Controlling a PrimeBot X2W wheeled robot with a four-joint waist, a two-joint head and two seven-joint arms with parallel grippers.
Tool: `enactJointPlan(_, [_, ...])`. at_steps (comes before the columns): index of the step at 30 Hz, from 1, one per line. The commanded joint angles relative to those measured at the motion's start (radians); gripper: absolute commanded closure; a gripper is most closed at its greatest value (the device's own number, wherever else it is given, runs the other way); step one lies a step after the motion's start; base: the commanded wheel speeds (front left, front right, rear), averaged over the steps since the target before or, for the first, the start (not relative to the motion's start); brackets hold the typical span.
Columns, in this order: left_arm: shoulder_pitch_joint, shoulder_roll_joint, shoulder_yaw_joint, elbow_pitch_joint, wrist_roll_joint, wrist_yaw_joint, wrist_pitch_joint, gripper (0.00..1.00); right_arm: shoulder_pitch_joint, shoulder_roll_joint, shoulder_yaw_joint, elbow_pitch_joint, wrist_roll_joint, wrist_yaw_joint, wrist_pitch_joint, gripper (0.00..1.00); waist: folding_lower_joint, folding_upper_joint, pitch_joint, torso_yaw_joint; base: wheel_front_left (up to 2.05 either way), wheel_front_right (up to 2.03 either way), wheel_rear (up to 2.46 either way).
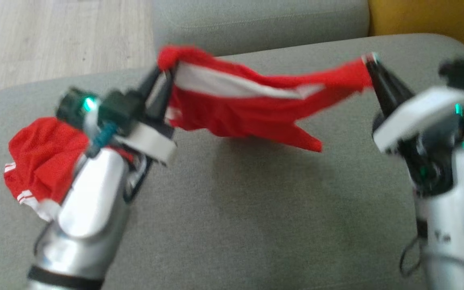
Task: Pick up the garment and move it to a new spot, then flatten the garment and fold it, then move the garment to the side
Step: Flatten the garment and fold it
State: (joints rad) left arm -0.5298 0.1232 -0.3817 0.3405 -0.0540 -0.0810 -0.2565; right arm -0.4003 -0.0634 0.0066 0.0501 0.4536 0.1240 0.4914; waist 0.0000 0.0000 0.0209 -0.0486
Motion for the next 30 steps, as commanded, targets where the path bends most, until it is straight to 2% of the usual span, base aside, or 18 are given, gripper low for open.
enactJointPlan(1, [-0.086, 0.031, 0.044, -0.03, 0.008, -0.006, -0.005, 1.0, -0.095, -0.016, 0.039, -0.028, -0.015, 0.007, 0.005, 1.0, 0.0, 0.0, -0.006, -0.003, 0.0, 0.0, 0.0])
enactJointPlan(6, [-0.216, 0.045, 0.058, 0.006, 0.006, -0.017, -0.005, 1.0, -0.291, -0.068, 0.14, 0.071, -0.045, 0.007, 0.003, 1.0, 0.0, 0.0, -0.018, 0.0, 0.0, 0.0, 0.0])
enactJointPlan(11, [-0.328, 0.041, 0.103, 0.093, -0.031, -0.02, -0.005, 1.0, -0.462, -0.093, 0.183, 0.22, -0.075, 0.007, -0.09, 1.0, 0.0, 0.0, -0.027, 0.006, 0.0, 0.0, 0.0])
enactJointPlan(14, [-0.354, 0.037, 0.11, 0.186, -0.055, -0.028, -0.005, 1.0, -0.505, -0.093, 0.198, 0.336, -0.084, 0.007, -0.124, 1.0, 0.0, 0.0, -0.034, 0.014, 0.0, 0.0, 0.0])
enactJointPlan(18, [-0.327, 0.016, 0.1, 0.292, -0.123, -0.042, -0.005, 1.0, -0.499, -0.101, 0.241, 0.441, -0.044, 0.007, -0.081, 1.0, 0.0, 0.0, -0.048, 0.028, 0.0, 0.0, 0.0])
enactJointPlan(23, [-0.242, 0.029, 0.023, 0.328, -0.178, -0.049, 0.009, 1.0, -0.449, -0.162, 0.285, 0.445, 0.033, 0.007, 0.025, 1.0, 0.0, 0.0, -0.065, 0.042, 0.0, 0.0, 0.0])
enactJointPlan(30, [-0.182, 0.105, -0.085, 0.214, -0.272, -0.049, 0.066, 1.0, -0.404, -0.223, 0.277, 0.323, 0.095, 0.007, 0.178, 1.0, 0.0, 0.0, -0.044, 0.032, 0.0, 0.0, 0.0])
